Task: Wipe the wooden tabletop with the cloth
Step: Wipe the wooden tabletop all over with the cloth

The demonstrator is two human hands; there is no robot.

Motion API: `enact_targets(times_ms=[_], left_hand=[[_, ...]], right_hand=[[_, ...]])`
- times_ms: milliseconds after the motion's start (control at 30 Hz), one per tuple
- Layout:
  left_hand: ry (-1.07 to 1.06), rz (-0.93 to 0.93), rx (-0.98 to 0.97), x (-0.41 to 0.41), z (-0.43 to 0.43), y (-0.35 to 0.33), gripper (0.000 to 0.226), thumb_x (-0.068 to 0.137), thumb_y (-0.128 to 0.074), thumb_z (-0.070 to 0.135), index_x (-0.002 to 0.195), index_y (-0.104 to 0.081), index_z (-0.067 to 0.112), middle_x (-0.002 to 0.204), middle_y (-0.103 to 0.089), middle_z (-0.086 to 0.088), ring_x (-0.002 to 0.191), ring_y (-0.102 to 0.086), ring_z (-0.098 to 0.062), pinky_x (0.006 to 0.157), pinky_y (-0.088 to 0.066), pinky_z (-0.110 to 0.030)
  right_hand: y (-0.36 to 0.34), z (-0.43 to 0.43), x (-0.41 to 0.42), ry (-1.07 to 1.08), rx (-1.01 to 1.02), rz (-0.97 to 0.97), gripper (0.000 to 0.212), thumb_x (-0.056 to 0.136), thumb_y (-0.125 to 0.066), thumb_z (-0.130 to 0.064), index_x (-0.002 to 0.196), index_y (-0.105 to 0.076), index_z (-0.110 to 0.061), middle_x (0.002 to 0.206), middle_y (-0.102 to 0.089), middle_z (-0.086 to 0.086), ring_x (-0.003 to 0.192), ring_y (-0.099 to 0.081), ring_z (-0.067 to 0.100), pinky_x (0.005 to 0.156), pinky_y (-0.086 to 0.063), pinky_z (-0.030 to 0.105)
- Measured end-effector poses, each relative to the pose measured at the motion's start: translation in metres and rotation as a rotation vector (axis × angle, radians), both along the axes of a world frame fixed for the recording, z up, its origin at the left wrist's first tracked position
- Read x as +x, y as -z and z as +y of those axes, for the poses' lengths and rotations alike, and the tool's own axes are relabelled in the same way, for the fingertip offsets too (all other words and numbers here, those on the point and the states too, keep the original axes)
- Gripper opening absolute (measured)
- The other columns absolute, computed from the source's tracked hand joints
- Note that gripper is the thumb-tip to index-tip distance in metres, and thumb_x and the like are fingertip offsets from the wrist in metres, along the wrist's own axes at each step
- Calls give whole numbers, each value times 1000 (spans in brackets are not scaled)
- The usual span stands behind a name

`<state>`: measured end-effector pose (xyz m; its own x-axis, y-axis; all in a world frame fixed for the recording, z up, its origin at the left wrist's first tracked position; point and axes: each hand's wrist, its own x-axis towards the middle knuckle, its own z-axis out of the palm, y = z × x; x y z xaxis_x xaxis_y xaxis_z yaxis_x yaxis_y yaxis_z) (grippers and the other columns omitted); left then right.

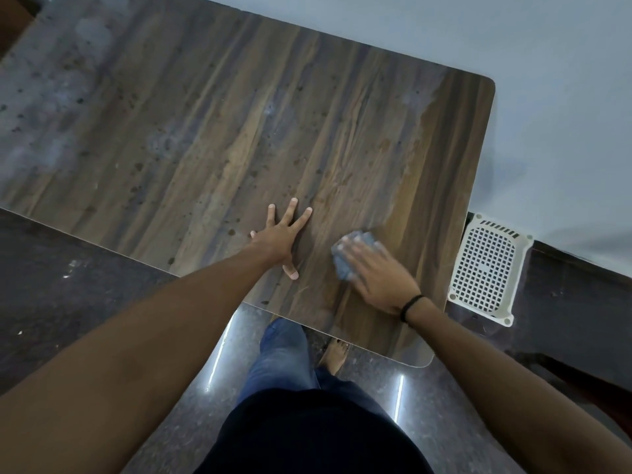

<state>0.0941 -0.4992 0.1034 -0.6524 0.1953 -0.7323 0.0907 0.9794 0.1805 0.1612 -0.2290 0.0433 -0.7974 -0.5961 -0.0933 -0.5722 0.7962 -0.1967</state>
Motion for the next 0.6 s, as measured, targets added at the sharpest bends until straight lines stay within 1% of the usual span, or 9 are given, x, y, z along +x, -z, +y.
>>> enact_targets(times_ms=[100, 133, 167, 267, 300, 333, 433, 467, 600], left_hand=[[1, -12, 1, -1, 0, -1, 154, 56, -97, 34, 152, 23, 45, 155, 42, 11, 146, 29, -39, 102, -24, -81], [0, -15, 3, 0, 0, -1, 154, 56, -97, 33, 151, 24, 45, 155, 43, 11, 146, 29, -39, 102, -23, -81], [0, -17, 1, 0, 0, -1, 154, 56, -97, 33, 151, 24, 45, 155, 43, 11, 146, 30, -39, 103, -23, -81], [0, -18, -5, -1, 1, 0, 155, 56, -97, 34, 151, 25, 45, 154, 44, 11, 146, 30, -39, 102, -23, -81], [-1, -19, -4, -1, 1, 0, 155, 55, -97, 33, 151, 24, 46, 154, 43, 11, 146, 30, -39, 102, -23, -81], [-3, -19, -2, -1, 1, -1, 155, 55, -97, 33, 151, 24, 46, 155, 43, 11, 146, 30, -39, 101, -24, -82], [0, -18, 3, -1, 0, -1, 154, 56, -97, 31, 151, 24, 46, 155, 43, 11, 146, 30, -39, 101, -24, -82], [-2, -19, 4, -2, 0, -1, 155, 56, -97, 32, 151, 24, 46, 155, 43, 12, 146, 30, -39, 101, -24, -82], [-2, -16, -8, -1, 2, 0, 155, 56, -97, 32, 151, 24, 45, 154, 43, 12, 146, 29, -40, 102, -24, -81]], right_hand=[[-4, -2, -27, 651, -67, -73, 60, 107, -29, -40, 163, -16, -19, 170, -13, 4, 157, -5, 22, 125, -13, 55], [-6, -16, -26, 751, -63, -67, 61, 107, -29, -40, 162, -17, -17, 170, -13, 6, 157, -5, 24, 125, -11, 54], [-5, -30, -20, 710, -67, -51, 62, 106, -30, -41, 162, -18, -17, 169, -14, 8, 157, -7, 26, 125, -12, 54], [1, -37, 19, 142, -59, -21, 61, 107, -35, -44, 162, -19, -23, 169, -15, 0, 157, -7, 19, 124, -19, 52], [2, -26, 23, 64, -39, -23, 61, 107, -36, -45, 162, -18, -26, 169, -14, -4, 157, -5, 15, 123, -20, 51], [2, -17, 24, 106, -24, -30, 61, 107, -36, -45, 162, -18, -27, 169, -12, -6, 156, -4, 13, 123, -19, 52], [-1, -28, 24, 558, -11, -44, 62, 107, -35, -44, 162, -19, -23, 169, -15, 0, 157, -6, 19, 126, -12, 53], [-1, -44, 30, 576, -16, -57, 62, 106, -34, -45, 162, -18, -22, 169, -14, 3, 157, -6, 21, 126, -10, 52], [5, -60, 81, 66, -53, -48, 62, 106, -35, -46, 162, -18, -26, 169, -9, -1, 157, -9, 19, 123, -23, 53]])
